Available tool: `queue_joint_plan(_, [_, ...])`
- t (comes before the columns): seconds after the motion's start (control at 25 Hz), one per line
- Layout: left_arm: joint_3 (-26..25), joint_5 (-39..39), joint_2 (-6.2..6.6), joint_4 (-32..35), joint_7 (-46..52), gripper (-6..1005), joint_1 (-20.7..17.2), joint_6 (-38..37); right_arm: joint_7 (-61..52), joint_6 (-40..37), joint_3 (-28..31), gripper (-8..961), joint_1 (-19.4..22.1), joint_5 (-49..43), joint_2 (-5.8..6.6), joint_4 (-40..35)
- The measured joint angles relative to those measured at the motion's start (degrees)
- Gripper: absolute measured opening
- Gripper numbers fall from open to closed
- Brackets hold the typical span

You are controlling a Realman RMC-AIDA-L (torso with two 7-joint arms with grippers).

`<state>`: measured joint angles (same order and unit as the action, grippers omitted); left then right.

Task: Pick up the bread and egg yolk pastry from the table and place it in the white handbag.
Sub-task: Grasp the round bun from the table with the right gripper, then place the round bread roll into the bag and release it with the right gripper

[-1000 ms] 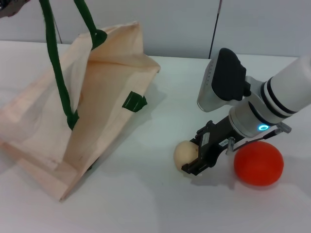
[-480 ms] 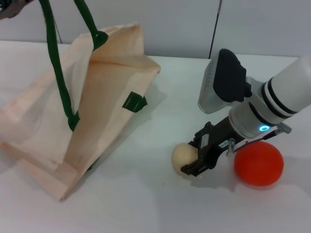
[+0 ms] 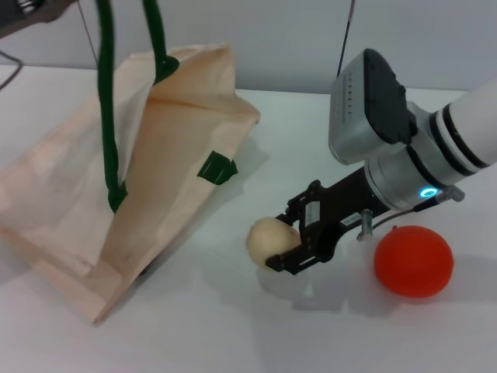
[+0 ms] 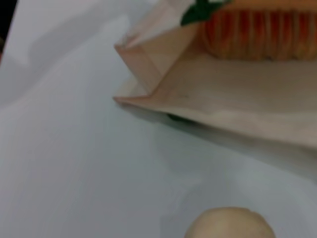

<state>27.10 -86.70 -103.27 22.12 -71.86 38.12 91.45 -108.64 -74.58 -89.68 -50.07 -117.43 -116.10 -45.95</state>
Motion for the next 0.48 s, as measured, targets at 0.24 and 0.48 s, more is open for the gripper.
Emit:
queue_joint_plan(0.24, [0.1, 2.1, -0.41, -1.3, 0.8, 113, 3.6, 4.1, 1.1, 0.1, -2.2, 662, -0.6, 3.6, -0.18, -2.3])
queue_joint_plan(0.48, [0.3, 2.4, -1.4, -1.3, 1.8, 113, 5.4, 7.9, 1.2, 3.1, -4.6, 650, -2.4, 5.9, -0.36, -2.1])
